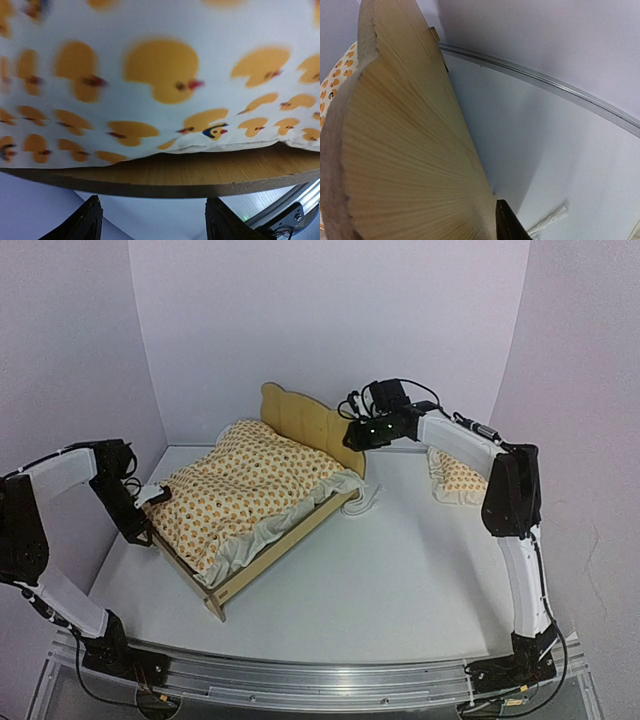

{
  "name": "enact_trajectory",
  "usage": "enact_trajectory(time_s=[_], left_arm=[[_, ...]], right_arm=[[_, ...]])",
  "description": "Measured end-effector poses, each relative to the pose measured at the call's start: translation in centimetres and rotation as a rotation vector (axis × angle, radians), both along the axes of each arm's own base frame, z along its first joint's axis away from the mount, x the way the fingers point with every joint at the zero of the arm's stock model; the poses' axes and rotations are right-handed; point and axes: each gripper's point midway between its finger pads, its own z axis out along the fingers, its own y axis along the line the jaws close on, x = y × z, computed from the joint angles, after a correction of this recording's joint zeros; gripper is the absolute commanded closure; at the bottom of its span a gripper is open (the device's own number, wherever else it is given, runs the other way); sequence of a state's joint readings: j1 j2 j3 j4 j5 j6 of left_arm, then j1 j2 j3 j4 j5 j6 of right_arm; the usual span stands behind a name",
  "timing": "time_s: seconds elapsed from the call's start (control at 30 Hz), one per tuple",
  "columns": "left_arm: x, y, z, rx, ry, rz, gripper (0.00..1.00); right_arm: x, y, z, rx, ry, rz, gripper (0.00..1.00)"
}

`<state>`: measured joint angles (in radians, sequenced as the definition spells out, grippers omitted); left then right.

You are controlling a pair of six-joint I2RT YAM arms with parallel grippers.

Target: Set up the pet bed

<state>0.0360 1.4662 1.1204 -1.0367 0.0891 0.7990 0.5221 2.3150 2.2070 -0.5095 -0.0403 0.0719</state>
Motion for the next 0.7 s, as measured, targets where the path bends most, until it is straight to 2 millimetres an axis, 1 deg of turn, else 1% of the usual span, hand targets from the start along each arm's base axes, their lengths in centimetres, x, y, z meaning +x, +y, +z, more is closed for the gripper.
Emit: enact_trajectory(time_s=[0.03,0.13,0.23,0.3,0.4,0.5,0.6,0.63,0.7], left_arm=[[-1.1,0.2,-1.6,0.011,0.037,-0.007,0.32],[-2.3,0.1,-3.5,0.012,0.070,-0.014,0.32],[-1.6,-0.3,-3.8,-0.007,0.037,-0.016,0.30],[-0.5,-0.7,-3.6,-0.037,-0.007,-0.011,0.30],[1.5,-2.4,-3.4,-0.095,-0.060,-0.032,0.30],[3.3,-4.8,-3.5,-0.147,-0.098,-0.089,0.30],[4.6,-7.8,-3.2,-0.207,-0.119,-0.149,0.30],[5.1,-8.8,-2.9,-0.235,-0.127,-0.164,0.31],[6.4,-10.6,-1.6,-0.297,-0.152,-0.184,0.33]], right_arm=[[-0.1,0.2,0.0,-0.004,-0.005,0.020,0.96],[-0.9,0.7,0.1,-0.070,-0.076,0.159,1.00],[-2.2,0.6,0.2,-0.092,-0.080,0.122,1.00],[-3.0,-0.5,0.1,-0.093,-0.070,0.061,1.00],[-5.3,-3.7,0.1,-0.112,-0.037,-0.031,1.00],[-8.7,-7.6,0.4,-0.135,0.000,-0.129,1.00],[-12.6,-11.7,0.6,-0.149,0.026,-0.235,1.00],[-13.8,-12.9,0.9,-0.147,0.028,-0.271,1.00],[-16.8,-15.3,1.0,-0.143,0.049,-0.338,1.00]])
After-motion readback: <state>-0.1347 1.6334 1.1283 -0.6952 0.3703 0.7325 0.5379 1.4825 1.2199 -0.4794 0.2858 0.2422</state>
